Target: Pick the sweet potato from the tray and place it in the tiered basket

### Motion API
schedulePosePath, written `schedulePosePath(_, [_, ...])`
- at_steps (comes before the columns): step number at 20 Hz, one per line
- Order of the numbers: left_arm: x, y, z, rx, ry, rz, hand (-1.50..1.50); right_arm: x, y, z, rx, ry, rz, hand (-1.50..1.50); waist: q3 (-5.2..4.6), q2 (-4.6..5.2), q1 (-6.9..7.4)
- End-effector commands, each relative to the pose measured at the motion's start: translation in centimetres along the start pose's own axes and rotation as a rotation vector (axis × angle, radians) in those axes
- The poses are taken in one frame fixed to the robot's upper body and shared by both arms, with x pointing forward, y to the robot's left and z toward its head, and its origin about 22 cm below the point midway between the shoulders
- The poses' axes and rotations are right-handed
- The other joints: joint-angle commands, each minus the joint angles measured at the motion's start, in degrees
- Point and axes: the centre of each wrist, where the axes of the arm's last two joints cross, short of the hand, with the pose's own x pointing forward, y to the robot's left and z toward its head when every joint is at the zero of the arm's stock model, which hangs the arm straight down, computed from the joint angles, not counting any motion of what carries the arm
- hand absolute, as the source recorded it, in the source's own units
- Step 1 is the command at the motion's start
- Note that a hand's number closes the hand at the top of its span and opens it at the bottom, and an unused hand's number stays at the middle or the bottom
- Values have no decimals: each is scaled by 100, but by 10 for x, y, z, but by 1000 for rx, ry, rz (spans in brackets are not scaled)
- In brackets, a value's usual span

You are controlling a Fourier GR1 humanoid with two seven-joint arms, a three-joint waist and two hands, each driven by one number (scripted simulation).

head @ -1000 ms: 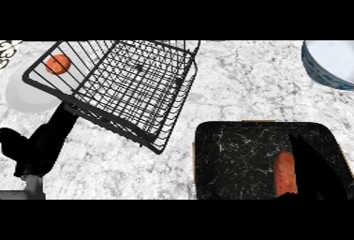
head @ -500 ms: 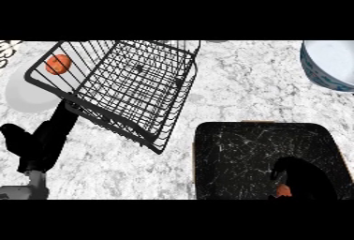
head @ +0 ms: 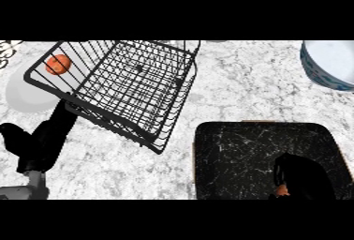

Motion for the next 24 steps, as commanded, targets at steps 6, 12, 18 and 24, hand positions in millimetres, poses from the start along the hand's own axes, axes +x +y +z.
schedulePosePath(6, [-7, -9, -1, 7, -6, 2, 0, -4, -28, 0, -399, -211, -103, 150, 44, 6, -72])
schedulePosePath(12, [-11, -7, 6, -13, -7, 4, 0, 11, -79, 33, -619, -421, -457, 150, 43, -6, -58])
schedulePosePath(18, [21, -6, -1, -30, -18, 1, 0, 35, -114, 76, -598, -542, -534, 150, 36, 13, 14])
schedulePosePath(24, [-6, -4, 4, -37, -11, 7, 0, 79, -158, 87, -515, -589, -510, 150, 30, 24, 64])
